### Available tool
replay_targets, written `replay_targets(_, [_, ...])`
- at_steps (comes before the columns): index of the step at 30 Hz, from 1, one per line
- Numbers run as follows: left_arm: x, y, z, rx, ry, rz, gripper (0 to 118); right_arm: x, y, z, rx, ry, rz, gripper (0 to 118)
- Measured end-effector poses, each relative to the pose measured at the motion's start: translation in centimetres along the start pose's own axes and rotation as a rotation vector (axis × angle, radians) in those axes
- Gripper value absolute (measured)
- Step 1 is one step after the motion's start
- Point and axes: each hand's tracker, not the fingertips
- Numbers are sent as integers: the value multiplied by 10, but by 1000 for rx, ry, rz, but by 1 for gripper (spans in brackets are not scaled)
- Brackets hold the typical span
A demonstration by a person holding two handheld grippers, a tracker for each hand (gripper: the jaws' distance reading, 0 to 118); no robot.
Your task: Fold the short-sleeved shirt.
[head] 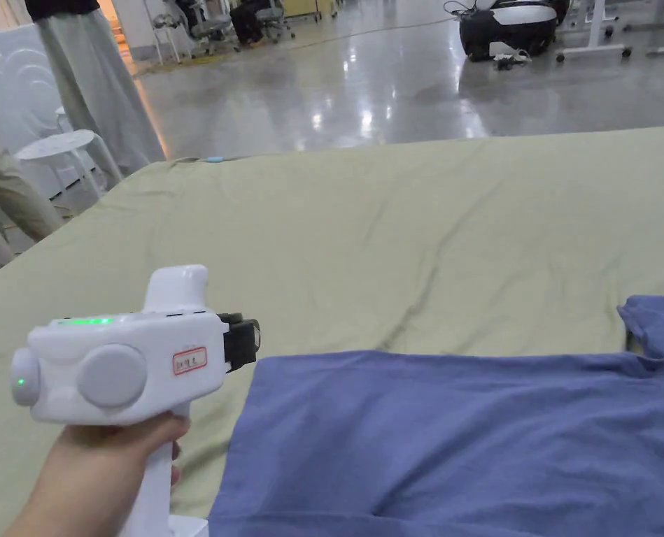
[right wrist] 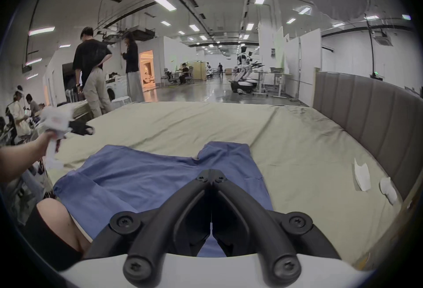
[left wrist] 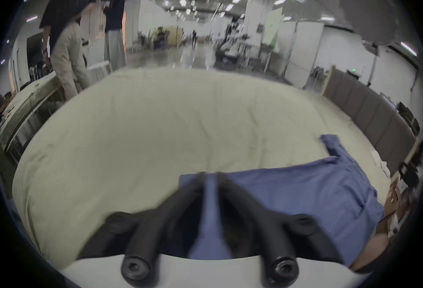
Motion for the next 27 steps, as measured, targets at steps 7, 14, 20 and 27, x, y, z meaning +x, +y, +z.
replay_targets(7, [-7, -12, -96, -210, 102, 24, 118, 12, -11, -21, -78, 19, 12, 2])
replay_targets(14, [24, -28, -67, -201, 68, -44, 2, 10, 4, -43, -117, 17, 3, 2])
replay_targets(20, [26, -22, -20, -145, -8, -64, 2, 41, 24, -113, -308, 19, 13, 4])
replay_targets(27, [15, -6, 9, -55, -23, -57, 2, 92, 34, -251, -559, -152, -35, 115])
